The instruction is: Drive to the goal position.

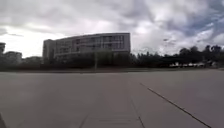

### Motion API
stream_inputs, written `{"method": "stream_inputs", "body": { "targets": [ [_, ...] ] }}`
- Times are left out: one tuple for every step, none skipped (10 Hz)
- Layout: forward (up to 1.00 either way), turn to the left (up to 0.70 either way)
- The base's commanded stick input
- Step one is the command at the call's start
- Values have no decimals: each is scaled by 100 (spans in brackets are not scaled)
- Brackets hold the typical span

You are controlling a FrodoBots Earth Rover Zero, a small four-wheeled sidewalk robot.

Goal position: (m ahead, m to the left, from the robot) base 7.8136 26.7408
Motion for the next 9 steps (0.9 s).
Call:
{"method": "stream_inputs", "body": {
  "targets": [
    [100, 40],
    [100, 40],
    [100, 40],
    [100, 40],
    [100, 40],
    [100, 40],
    [100, 40],
    [100, 40],
    [100, 40]
  ]
}}
